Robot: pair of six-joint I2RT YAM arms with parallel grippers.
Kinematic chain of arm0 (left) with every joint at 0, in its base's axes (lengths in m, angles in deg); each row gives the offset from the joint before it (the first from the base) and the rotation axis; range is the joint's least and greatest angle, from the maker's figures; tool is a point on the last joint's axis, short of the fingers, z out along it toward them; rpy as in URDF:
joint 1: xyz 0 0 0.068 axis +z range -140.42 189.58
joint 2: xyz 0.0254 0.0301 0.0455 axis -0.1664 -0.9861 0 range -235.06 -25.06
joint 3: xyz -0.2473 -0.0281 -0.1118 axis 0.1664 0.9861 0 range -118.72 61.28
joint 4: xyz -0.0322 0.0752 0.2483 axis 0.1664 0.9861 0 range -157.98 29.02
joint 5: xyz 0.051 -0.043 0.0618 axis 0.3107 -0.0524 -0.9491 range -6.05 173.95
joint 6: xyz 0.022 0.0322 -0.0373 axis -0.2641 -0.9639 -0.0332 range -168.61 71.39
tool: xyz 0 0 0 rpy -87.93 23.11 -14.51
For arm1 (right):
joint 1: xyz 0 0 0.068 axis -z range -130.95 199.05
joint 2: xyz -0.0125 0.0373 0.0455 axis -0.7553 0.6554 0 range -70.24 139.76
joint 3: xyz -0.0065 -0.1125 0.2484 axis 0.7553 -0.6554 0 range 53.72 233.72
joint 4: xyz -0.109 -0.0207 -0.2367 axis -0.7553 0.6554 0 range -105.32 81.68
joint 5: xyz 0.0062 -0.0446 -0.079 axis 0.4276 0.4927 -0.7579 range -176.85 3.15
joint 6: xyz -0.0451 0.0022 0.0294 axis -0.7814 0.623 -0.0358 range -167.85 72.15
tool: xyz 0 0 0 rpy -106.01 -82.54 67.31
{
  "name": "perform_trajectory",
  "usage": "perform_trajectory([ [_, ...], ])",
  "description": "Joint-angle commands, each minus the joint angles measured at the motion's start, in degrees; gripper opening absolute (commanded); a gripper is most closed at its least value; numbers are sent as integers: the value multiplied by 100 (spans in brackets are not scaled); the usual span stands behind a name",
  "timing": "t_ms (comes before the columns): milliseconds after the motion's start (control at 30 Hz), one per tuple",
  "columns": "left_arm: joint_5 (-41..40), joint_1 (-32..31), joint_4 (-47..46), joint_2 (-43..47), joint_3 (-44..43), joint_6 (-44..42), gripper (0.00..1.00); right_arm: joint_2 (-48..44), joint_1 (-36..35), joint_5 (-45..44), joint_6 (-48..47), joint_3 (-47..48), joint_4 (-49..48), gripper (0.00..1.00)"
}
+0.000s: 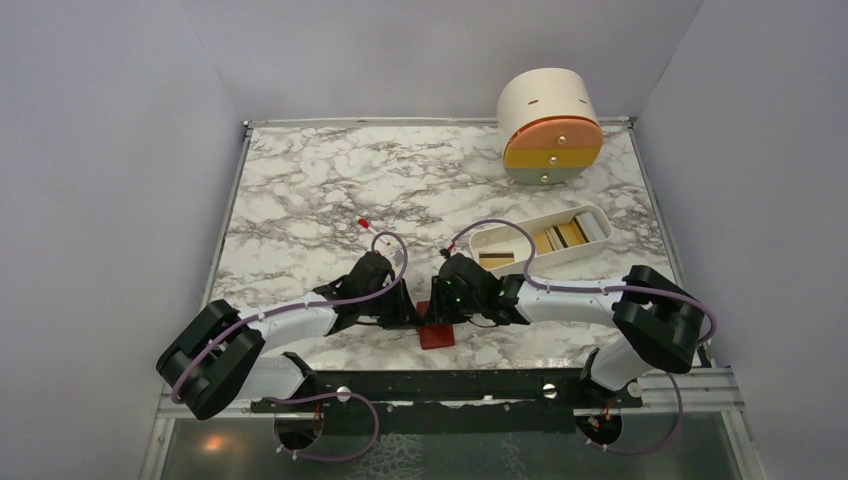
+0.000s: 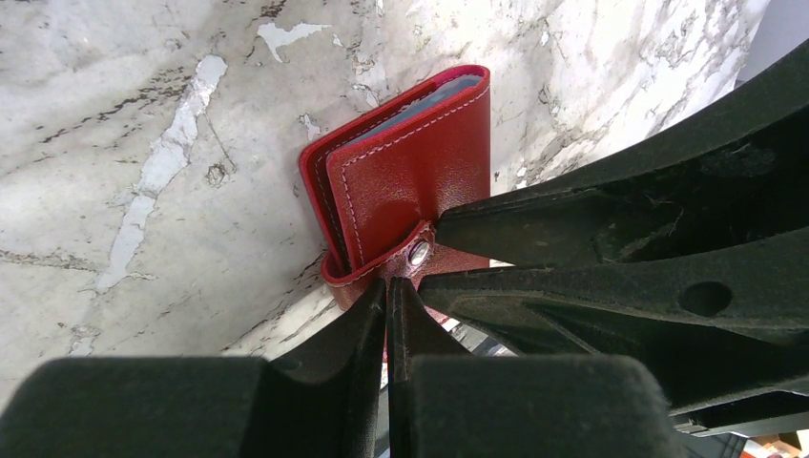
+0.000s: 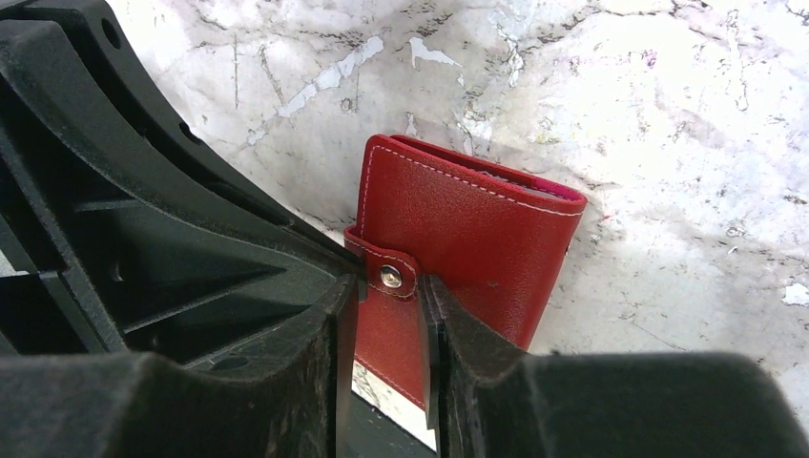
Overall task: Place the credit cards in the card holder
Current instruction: Close the card holder at the center of the board.
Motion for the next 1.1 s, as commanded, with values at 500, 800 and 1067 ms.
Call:
perform_trajectory([
  [500, -159, -54, 307, 145, -83, -105, 13, -166, -31, 150, -140, -268, -317, 1],
  [800, -602, -39, 888, 794, -474, -63, 22, -436, -32, -50, -92, -282, -45, 1],
  [1067, -776, -39, 903, 318, -747, -330, 19, -540, -33, -118, -49, -358, 32, 1],
])
